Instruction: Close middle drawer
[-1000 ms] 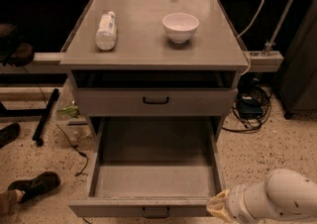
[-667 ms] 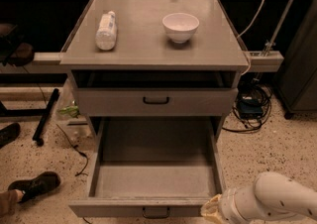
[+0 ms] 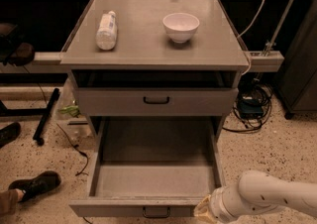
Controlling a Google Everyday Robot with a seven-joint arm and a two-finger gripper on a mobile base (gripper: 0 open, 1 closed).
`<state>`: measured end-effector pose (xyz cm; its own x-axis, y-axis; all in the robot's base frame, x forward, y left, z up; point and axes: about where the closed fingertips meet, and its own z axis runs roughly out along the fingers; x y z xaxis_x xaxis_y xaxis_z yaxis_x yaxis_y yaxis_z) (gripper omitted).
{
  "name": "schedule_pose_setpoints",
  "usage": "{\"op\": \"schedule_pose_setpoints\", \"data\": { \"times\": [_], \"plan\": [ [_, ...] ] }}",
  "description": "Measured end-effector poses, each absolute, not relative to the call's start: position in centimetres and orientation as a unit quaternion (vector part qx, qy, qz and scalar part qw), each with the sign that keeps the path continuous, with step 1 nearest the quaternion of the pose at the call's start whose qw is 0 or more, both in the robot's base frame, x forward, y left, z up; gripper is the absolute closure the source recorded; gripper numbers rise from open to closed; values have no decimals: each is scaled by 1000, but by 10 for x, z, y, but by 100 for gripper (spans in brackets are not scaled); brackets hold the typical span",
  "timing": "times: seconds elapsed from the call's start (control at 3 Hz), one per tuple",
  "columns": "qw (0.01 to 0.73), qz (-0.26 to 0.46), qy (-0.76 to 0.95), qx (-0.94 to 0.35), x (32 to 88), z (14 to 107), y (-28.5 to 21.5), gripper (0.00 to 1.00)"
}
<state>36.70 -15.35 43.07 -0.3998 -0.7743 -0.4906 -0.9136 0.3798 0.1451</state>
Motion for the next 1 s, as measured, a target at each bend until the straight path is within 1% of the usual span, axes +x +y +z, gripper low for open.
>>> {"op": "schedule_pose_setpoints", "data": {
  "times": [0.67,1.0],
  "plan": [
    [186,177,784,-565,398,433,-145,11],
    [199,173,771,-580,415,434,-145,0]
  ]
}}
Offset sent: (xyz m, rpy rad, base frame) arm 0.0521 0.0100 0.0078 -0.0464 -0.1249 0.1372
